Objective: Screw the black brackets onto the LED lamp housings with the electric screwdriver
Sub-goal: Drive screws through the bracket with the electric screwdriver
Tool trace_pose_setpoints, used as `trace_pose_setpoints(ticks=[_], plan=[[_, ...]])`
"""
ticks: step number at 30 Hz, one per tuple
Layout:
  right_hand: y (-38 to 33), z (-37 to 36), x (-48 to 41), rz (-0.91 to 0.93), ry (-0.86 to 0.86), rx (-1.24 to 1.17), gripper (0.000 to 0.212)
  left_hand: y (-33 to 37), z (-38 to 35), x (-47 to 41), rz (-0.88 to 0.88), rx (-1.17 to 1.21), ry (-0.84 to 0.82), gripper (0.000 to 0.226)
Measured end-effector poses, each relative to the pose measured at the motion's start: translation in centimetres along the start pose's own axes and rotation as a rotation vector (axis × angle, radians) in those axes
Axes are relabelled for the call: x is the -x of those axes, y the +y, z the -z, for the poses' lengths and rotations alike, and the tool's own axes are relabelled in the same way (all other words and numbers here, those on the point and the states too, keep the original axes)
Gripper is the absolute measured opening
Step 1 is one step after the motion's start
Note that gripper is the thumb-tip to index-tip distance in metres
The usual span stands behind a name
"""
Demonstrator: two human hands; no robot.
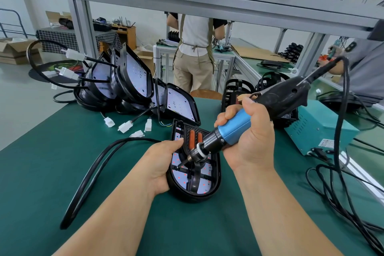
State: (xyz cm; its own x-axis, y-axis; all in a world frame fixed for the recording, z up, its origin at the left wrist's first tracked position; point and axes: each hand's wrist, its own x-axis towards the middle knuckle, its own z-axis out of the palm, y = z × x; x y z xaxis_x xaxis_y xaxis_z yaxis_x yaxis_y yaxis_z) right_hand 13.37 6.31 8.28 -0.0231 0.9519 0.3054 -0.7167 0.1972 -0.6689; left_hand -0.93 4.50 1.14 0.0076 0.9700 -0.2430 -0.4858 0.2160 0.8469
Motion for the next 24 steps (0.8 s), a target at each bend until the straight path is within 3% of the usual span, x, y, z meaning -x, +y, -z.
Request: trace_pose_setpoints(ticks=[11, 19, 24], plan=[[0.2, 0.4, -0.2, 0.005, 0.005, -0.018, 0.016, 0.0, 0.2, -0.1, 0.033, -0.010, 0.037, 0.031], [-2.8, 2.6, -1.8, -0.092, 0.214, -0.093, 0.017, 0.2, -0.2, 0.3, 0.049, -0.027, 0.049, 0.031], [-6.0, 7.3, -2.0, -0.315, 0.447, 0.092, 0.030, 0.3, -0.4, 0.5, 0.063, -0.029, 0.082, 0.028]])
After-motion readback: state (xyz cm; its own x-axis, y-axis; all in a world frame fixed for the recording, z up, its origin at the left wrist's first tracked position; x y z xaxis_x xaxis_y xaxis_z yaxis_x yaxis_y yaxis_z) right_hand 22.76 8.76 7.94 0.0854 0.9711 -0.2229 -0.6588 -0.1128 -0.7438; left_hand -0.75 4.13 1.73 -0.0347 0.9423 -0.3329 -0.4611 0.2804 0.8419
